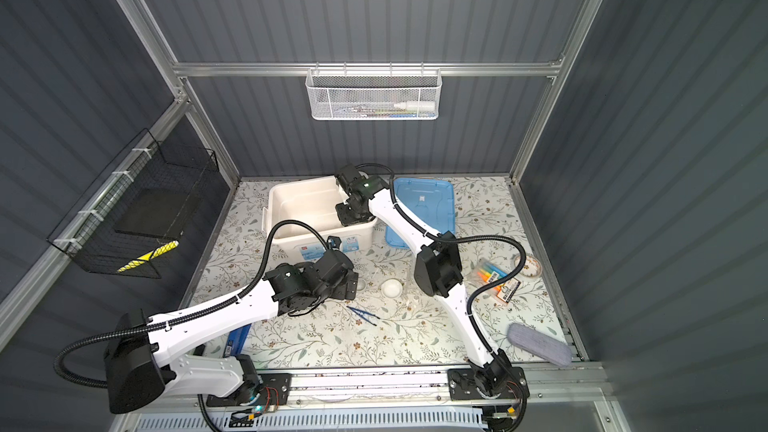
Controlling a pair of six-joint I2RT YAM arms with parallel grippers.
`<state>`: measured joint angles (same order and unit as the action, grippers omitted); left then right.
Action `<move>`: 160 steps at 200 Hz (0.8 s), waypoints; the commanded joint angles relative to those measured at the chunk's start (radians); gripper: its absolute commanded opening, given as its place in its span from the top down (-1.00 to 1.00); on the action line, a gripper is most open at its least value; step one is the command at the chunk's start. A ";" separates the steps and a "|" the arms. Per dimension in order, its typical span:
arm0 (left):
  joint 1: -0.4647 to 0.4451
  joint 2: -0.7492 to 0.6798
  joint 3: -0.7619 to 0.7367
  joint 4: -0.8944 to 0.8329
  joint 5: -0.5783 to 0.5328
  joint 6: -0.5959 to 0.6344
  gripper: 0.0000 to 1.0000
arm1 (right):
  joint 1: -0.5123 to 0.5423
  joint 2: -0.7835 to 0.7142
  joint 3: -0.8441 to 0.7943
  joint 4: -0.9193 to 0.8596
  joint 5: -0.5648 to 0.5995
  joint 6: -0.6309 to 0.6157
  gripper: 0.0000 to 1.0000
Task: Organize the chemistry lab equipment
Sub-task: 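Lower the flask into the bin while the left gripper moves over the small white cup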
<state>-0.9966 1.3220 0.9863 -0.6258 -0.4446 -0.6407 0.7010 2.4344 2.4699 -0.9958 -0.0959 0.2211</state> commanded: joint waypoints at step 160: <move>-0.060 0.120 0.045 0.055 0.030 -0.010 -0.99 | -0.021 0.094 0.025 -0.055 0.007 -0.005 0.51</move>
<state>-1.0496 1.4307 0.9970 -0.5911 -0.4343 -0.6407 0.6960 2.4847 2.4821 -0.9958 -0.1024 0.2279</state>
